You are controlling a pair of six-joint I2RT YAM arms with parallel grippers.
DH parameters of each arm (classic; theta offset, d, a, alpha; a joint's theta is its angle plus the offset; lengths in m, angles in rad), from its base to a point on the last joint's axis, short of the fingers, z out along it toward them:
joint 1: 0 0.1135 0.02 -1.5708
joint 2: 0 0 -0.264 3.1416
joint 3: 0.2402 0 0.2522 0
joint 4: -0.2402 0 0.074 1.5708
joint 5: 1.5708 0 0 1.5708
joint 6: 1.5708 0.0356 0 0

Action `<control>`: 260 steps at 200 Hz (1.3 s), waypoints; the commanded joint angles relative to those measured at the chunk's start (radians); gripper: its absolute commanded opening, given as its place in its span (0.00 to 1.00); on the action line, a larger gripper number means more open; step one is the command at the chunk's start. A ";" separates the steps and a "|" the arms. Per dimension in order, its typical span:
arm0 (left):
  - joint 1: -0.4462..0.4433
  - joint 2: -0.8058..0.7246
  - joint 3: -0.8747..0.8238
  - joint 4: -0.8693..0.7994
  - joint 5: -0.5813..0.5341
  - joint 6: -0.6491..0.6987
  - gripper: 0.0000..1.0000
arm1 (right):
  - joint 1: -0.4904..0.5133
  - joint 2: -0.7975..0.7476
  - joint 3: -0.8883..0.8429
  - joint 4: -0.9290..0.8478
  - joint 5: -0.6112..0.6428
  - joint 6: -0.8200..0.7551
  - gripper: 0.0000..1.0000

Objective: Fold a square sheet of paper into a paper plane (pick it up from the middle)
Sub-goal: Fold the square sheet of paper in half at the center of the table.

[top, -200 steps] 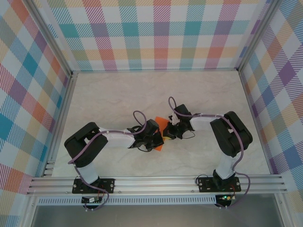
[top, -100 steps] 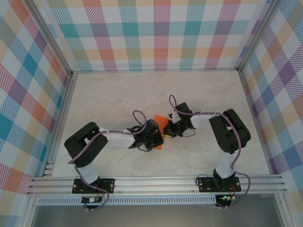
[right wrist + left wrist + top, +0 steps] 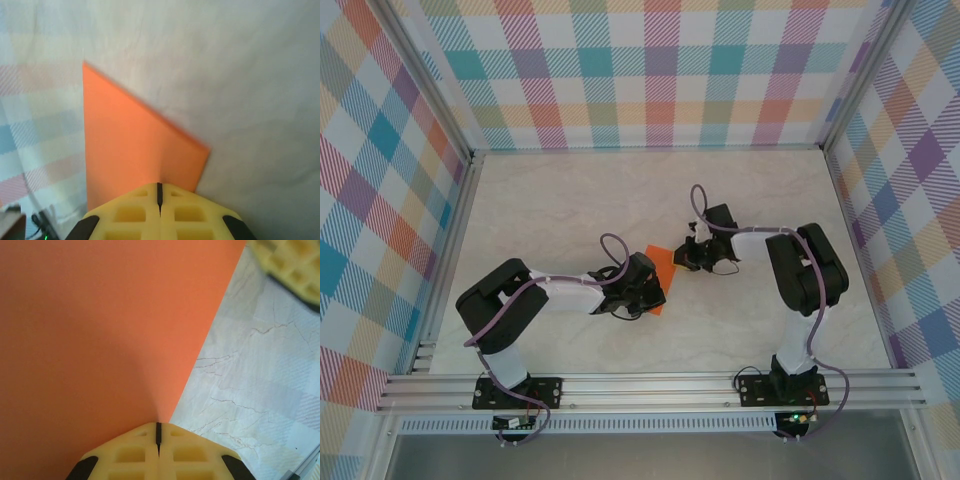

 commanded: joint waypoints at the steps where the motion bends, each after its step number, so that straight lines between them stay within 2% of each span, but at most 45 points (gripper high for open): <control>1: -0.012 0.043 -0.048 -0.152 0.028 0.013 0.00 | -0.025 0.040 0.045 0.023 0.090 -0.035 0.00; 48: -0.013 0.032 -0.047 -0.151 0.028 0.014 0.00 | -0.036 0.067 0.108 -0.031 0.141 -0.032 0.00; 83: -0.014 -0.017 0.003 -0.189 0.012 0.049 0.01 | -0.036 -0.026 0.102 -0.072 0.150 -0.040 0.00; 113: -0.008 -0.079 0.109 -0.259 -0.028 0.102 0.16 | -0.021 -0.142 0.039 -0.138 0.176 -0.037 0.03; 128: 0.000 -0.110 0.155 -0.304 -0.062 0.128 0.29 | 0.002 -0.190 0.003 -0.182 0.217 -0.034 0.11; 157: 0.043 -0.168 0.166 -0.371 -0.126 0.147 0.46 | 0.062 -0.232 -0.011 -0.260 0.279 -0.028 0.29; 187: 0.111 -0.232 0.109 -0.396 -0.139 0.142 0.57 | 0.112 -0.199 0.015 -0.286 0.299 -0.023 0.31; 218: 0.175 -0.259 0.050 -0.395 -0.089 0.138 0.62 | 0.147 -0.124 0.080 -0.304 0.302 -0.013 0.32; 260: 0.201 -0.254 -0.005 -0.383 -0.023 0.135 0.63 | 0.156 -0.051 0.152 -0.331 0.331 -0.024 0.32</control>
